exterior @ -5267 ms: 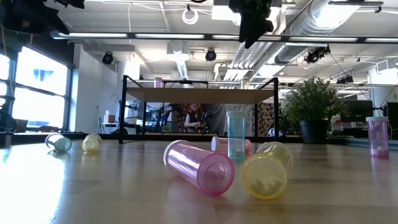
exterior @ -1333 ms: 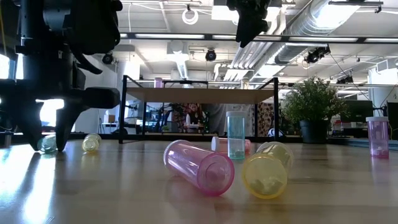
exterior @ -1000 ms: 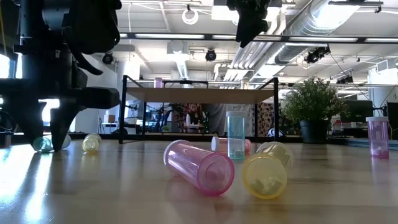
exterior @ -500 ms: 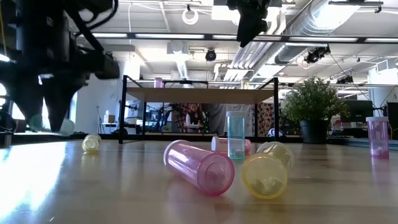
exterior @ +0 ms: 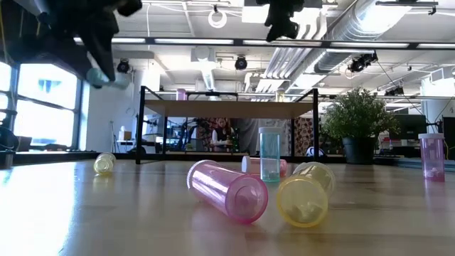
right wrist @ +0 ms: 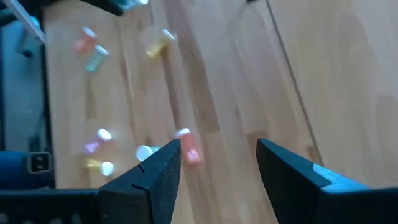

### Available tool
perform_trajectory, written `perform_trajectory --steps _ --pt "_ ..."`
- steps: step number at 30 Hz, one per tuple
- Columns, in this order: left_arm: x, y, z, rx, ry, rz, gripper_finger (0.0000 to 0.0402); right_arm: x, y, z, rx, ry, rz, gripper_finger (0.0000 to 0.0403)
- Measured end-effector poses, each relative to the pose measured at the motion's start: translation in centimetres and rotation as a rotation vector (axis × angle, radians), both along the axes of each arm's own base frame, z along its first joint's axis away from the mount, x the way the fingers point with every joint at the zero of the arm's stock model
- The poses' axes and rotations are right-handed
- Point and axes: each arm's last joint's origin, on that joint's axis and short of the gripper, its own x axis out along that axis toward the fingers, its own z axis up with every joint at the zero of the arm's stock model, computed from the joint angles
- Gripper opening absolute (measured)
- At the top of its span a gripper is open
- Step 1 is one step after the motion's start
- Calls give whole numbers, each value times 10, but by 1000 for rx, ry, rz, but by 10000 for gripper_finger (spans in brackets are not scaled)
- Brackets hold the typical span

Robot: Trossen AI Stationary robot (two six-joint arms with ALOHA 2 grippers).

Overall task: Pick and place medicine bottles onto shelf by color
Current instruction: Put the top left blue pill bottle on the shelf

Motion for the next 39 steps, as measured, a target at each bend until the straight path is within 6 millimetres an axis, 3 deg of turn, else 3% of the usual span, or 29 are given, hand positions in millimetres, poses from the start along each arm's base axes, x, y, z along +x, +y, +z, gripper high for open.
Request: perform_trajectory --steps 9,22,31,39 --pt "-15 14 30 242 -124 -116 93 8 0 5 72 -92 -45 200" --pt "-4 46 63 542 -238 -339 93 24 6 19 51 -282 -38 200" --pt "4 69 78 680 -317 -454 93 41 14 39 28 -533 -21 251" --pt "8 80 91 848 -361 -527 93 45 24 43 -114 -598 124 264"
